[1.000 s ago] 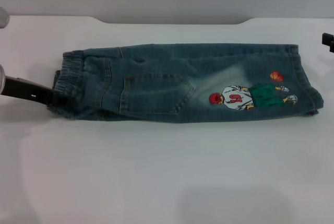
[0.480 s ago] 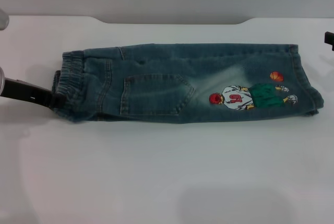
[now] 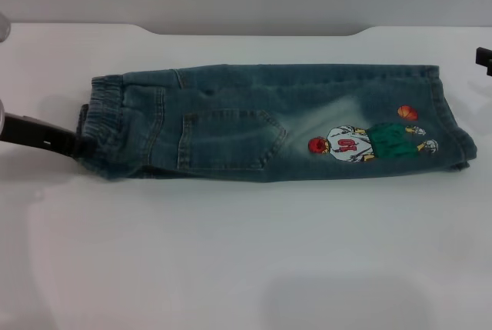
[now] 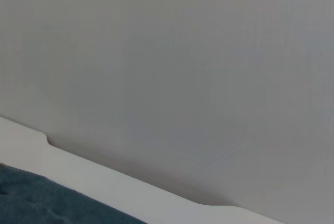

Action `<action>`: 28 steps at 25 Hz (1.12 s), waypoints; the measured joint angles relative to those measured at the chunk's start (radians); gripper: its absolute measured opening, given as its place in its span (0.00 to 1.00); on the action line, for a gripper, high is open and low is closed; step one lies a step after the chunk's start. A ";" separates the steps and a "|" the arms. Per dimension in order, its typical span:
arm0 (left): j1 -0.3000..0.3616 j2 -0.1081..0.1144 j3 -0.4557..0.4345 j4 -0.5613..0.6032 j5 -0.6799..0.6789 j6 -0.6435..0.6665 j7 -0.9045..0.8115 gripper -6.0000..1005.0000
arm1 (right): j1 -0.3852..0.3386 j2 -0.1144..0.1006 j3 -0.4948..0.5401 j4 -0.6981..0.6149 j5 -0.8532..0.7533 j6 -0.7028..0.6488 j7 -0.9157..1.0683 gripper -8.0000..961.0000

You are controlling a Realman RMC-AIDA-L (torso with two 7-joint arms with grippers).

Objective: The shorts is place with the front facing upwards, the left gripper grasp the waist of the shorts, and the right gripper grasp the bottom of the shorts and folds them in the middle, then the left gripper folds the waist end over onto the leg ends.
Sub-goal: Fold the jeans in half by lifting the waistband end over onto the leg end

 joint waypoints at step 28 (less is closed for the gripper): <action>-0.105 -0.015 0.032 0.274 -0.156 0.190 -0.029 0.05 | 0.045 0.024 -0.138 0.095 -0.014 0.040 -0.026 0.54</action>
